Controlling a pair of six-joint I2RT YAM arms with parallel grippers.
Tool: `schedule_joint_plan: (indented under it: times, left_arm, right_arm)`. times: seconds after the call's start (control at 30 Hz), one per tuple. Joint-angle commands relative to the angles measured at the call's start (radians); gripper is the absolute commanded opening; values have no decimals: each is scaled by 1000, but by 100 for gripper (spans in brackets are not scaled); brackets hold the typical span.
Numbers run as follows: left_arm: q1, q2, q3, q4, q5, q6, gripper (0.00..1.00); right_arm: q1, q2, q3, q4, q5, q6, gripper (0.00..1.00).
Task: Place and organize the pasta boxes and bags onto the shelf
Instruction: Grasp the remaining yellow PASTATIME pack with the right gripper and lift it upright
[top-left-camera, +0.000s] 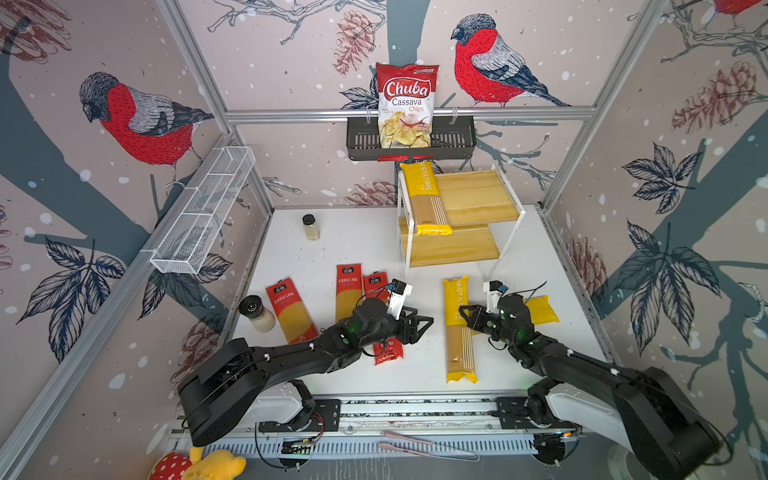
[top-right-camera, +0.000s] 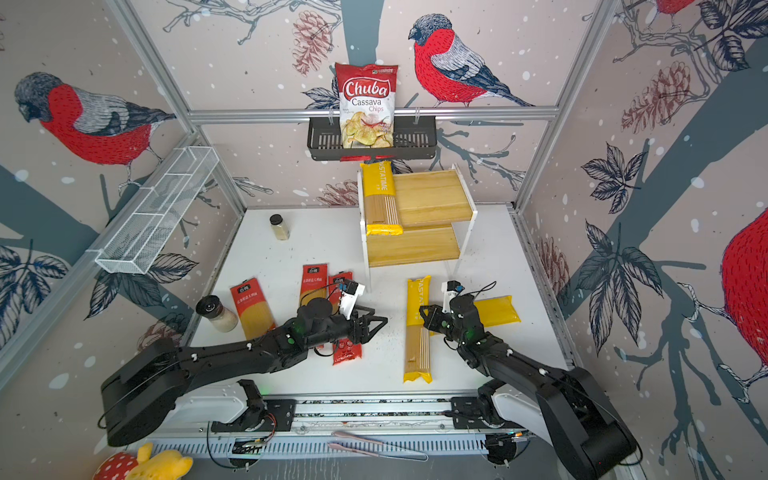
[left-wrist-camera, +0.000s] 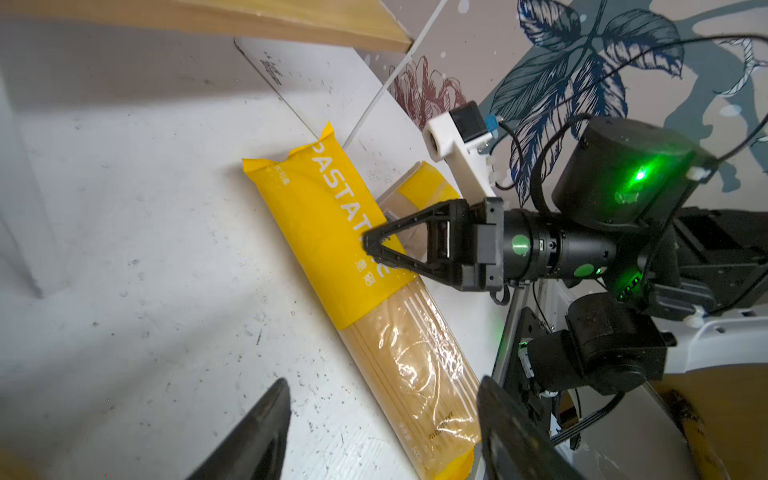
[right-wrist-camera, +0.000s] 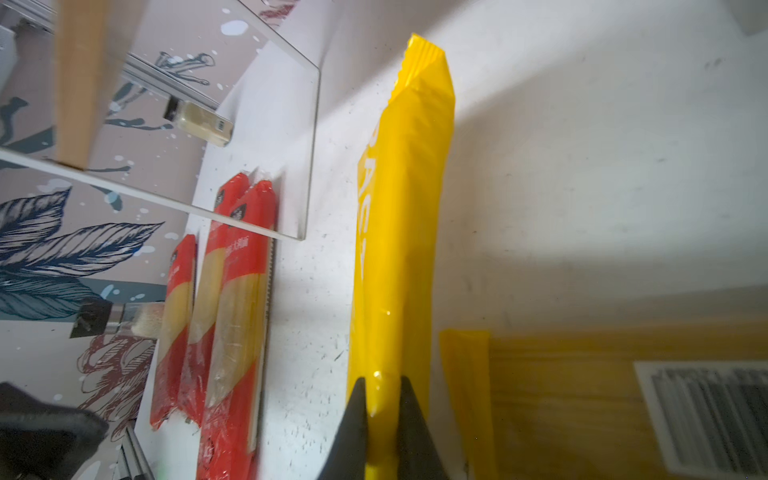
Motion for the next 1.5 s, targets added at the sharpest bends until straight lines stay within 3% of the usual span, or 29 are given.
schedule_joint_plan:
  times: [0.0, 0.2, 0.47, 0.6, 1.0, 1.3, 1.47]
  left_arm:
    - [6, -29, 1, 84, 29, -1, 70]
    - [19, -100, -21, 105, 40, 29, 69]
    - [46, -191, -98, 211, 57, 72, 68]
    - [46, -226, -147, 310, 59, 90, 68]
    - [46, -207, -112, 346, 164, 124, 69]
    - [46, -86, -57, 471, 340, 63, 67]
    - [46, -35, -31, 519, 383, 38, 64]
  right_arm:
    - [13, -97, -19, 64, -20, -53, 5]
    - [41, -349, -65, 7, -49, -175, 1]
    - [76, -582, -122, 61, -37, -169, 0]
    - [95, -584, -98, 124, -73, -168, 0]
    - [181, -503, 76, 231, -175, -258, 0]
    - [231, -387, 175, 400, -210, -246, 0]
    - [248, -308, 219, 489, -229, -231, 0]
